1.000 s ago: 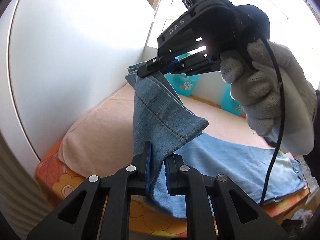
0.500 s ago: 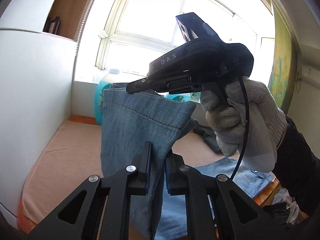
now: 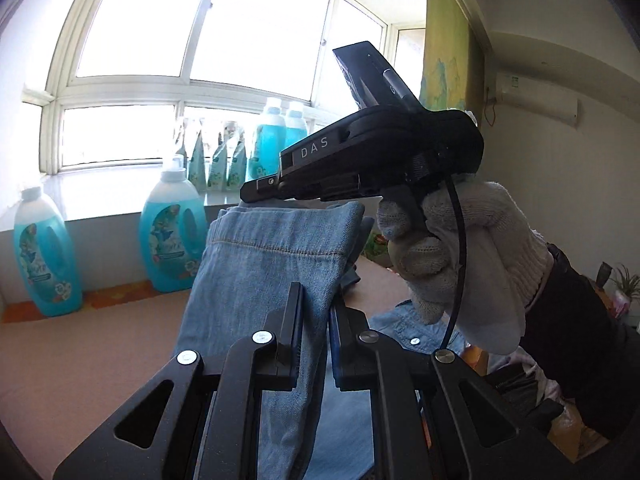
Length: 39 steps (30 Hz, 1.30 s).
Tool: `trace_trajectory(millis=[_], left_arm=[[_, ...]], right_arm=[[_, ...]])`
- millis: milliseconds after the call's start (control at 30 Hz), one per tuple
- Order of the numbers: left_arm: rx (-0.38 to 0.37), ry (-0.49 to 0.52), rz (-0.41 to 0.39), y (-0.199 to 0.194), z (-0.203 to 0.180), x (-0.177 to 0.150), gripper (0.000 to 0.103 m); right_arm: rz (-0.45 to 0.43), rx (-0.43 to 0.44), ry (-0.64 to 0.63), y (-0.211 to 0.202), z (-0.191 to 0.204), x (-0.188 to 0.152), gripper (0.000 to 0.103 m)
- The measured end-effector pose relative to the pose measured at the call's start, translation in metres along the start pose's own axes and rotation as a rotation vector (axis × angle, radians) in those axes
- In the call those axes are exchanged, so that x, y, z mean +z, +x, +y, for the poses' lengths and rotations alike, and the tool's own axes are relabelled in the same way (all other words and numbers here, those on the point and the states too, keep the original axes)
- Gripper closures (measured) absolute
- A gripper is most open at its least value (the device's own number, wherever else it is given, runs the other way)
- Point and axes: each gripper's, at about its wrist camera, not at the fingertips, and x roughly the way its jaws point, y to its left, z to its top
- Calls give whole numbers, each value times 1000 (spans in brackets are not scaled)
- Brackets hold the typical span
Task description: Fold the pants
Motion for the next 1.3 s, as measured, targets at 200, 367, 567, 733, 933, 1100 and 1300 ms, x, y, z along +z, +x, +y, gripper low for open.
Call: trace_trajectory(millis=[200, 367, 567, 733, 933, 1100, 1300], left_arm=[[-142, 40, 111, 88, -51, -15, 98], [-162, 47, 237, 125, -58, -39, 98], [-137, 72, 355, 142, -59, -62, 98], [-145, 67, 462, 157, -73, -99, 94], [-129, 84, 543, 178, -86, -132, 60], [-72, 151, 603, 200, -100, -147, 47], [-44, 226, 613, 216, -111, -152, 40]], right_arm=[[1, -116, 110, -36, -104, -31, 101], [84, -116, 165, -25, -162, -84, 101], [156, -65, 217, 4, -201, -137, 101], [202, -30, 235, 30, -212, -154, 99], [247, 1, 237, 58, -220, -159, 58], [301, 24, 280, 78, -230, -169, 58], [340, 22, 329, 93, -242, -180, 58]])
